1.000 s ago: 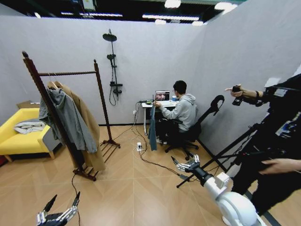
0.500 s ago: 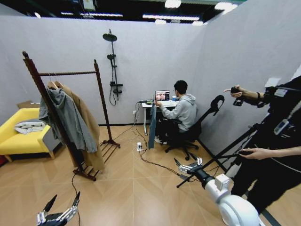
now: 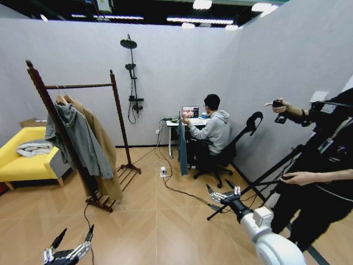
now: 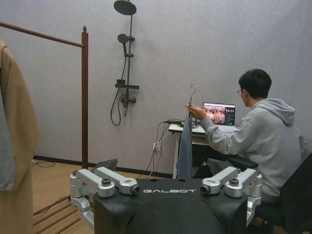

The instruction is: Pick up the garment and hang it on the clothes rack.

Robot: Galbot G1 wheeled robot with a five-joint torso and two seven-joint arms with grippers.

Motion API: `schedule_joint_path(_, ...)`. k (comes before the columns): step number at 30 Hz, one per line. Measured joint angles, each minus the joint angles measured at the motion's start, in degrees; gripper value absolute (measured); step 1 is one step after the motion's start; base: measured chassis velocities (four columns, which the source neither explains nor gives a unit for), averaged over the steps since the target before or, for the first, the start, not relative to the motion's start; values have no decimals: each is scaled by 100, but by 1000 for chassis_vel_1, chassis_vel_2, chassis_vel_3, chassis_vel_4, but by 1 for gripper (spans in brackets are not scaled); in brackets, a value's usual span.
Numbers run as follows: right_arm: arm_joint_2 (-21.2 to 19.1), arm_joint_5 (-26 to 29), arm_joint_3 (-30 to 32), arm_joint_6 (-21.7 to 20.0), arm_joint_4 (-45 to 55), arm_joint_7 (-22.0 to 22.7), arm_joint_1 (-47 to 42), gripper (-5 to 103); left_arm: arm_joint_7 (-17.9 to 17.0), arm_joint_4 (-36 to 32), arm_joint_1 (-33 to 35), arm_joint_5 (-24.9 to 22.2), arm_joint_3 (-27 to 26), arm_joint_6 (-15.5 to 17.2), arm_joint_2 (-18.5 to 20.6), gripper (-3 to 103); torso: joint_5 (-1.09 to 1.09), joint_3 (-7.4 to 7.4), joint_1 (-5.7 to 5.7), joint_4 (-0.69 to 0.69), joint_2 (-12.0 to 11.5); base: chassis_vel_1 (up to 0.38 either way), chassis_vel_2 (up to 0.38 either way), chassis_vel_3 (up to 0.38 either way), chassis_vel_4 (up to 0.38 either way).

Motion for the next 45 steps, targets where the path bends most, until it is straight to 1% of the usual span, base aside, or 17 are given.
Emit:
schedule_joint_path(1, 10, 12, 13, -64, 1, 1, -2, 100, 0, 0, 0, -1, 0, 0, 0, 100, 0, 0, 0, 0, 0, 0, 0, 0, 0)
schedule_joint_path(6, 131, -78, 3, -75, -92, 14, 40, 100, 0, 0, 0, 0, 0, 0, 0, 100, 1, 0, 0, 0, 0, 0, 0, 0, 0)
schedule_joint_path(8, 299, -145, -54, -86, -165, 191, 119, 100, 0, 0, 0, 0, 0, 0, 0, 100, 1, 0, 0, 0, 0, 0, 0, 0, 0)
schedule_joint_path(9, 299, -145, -54, -86, -165, 191, 119, 100, 0, 0, 0, 0, 0, 0, 0, 100, 1, 0, 0, 0, 0, 0, 0, 0, 0)
schedule_joint_path(11, 396, -151, -115, -33, -228, 499, 191, 100, 0, 0, 0, 0, 0, 0, 0, 100, 1, 0, 0, 0, 0, 0, 0, 0, 0)
schedule_joint_path(13, 410, -155, -116, 35, -268, 550, 207, 100, 0, 0, 0, 0, 0, 0, 0, 100, 1, 0, 0, 0, 0, 0, 0, 0, 0)
schedule_joint_path(22, 372, -179, -147, 69, -257, 495, 121, 100, -1, 0, 0, 0, 0, 0, 0, 100, 0, 0, -3, 0, 2, -77, 60, 58, -58)
schedule_joint_path(24, 357, -182, -167, 69, -257, 475, 127, 100, 0, 0, 0, 0, 0, 0, 0, 100, 2, 0, -3, 0, 1, -177, 193, 165, -188)
schedule_joint_path(35, 351, -187, -179, 94, -264, 432, 115, 100, -1, 0, 0, 0, 0, 0, 0, 100, -1, 1, 1, 0, -1, -237, 248, 243, -230)
schedule_joint_path(38, 353, -188, -163, 107, -264, 422, 84, 100, 0, 0, 0, 0, 0, 0, 0, 100, 2, 0, 1, 0, 0, -259, 282, 291, -275)
schedule_joint_path(41, 358, -188, -153, 118, -257, 418, 58, 100, -1, 0, 0, 0, 0, 0, 0, 100, -1, 1, 2, 0, -1, -263, 268, 265, -267)
schedule_joint_path(44, 354, -190, -147, 121, -232, 414, 34, 100, 0, 0, 0, 0, 0, 0, 0, 100, 3, 1, 1, -1, -1, -263, 243, 249, -277)
schedule_joint_path(45, 344, -196, -147, 121, -225, 410, 33, 100, 0, 0, 0, 0, 0, 0, 0, 100, 0, 1, 2, 0, -1, -253, 216, 235, -267)
